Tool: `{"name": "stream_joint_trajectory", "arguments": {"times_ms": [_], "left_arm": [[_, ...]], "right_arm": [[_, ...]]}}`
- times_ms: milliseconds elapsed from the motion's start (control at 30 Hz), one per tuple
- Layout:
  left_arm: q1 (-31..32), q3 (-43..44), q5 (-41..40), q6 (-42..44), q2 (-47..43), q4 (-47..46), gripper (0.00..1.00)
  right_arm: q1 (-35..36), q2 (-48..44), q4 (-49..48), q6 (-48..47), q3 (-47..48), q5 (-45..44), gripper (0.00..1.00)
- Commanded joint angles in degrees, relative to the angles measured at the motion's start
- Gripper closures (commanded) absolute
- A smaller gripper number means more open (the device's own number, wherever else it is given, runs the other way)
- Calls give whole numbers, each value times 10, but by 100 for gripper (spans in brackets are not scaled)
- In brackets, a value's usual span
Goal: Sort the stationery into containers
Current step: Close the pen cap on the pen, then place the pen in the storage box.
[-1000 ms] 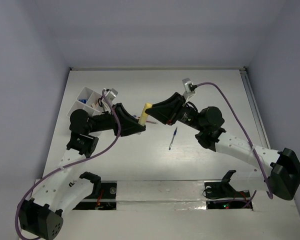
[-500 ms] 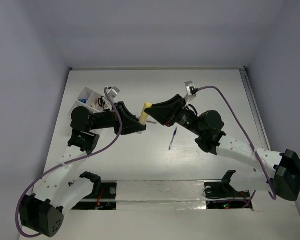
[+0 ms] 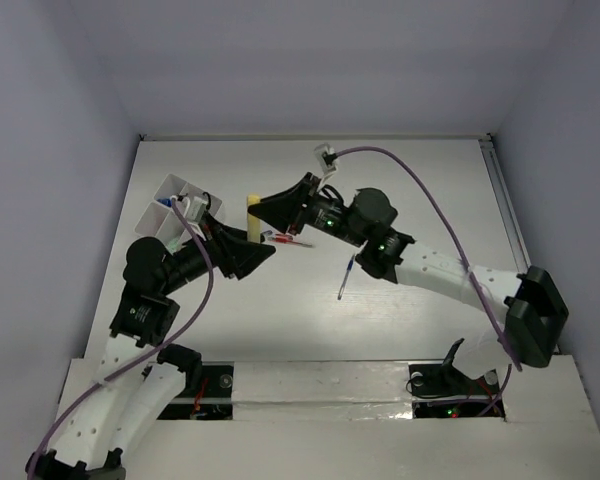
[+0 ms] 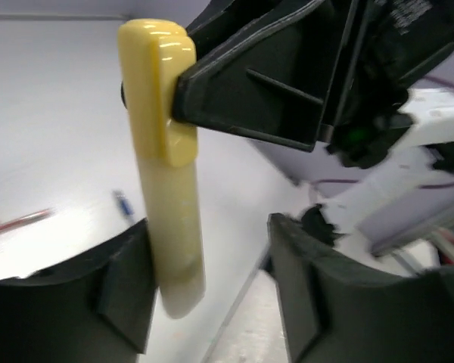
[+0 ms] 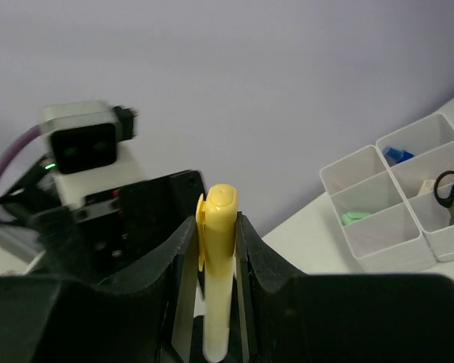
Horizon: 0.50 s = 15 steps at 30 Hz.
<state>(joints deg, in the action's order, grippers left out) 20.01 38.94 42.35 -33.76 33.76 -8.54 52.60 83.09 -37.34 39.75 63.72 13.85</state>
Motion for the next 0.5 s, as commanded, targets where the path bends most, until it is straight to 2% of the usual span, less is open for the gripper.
{"name": "stream_joint_trajectory", "arguments": {"times_ms": [0,33,67,233,300,467], "left_arm": [[1,59,-102,93,-47,153,40],[1,63,-118,100,-58,177,1],[1,70,-157,105,-82,219,1],[1,122,-267,131,-146,280,1],[1,143,-305,140,-164,277,1],[1,149,-325,160,-177,219,1]], "right_arm": [[-16,59,20,-18,80,-37,100],[-16,72,21,-16,94,-36,100],[-22,87,20,-10,106,-34,100],[-22,187,-2,8,175,-21,100],[-22,245,-34,23,209,-14,100],[-22,357,-74,39,302,-35,100]]}}
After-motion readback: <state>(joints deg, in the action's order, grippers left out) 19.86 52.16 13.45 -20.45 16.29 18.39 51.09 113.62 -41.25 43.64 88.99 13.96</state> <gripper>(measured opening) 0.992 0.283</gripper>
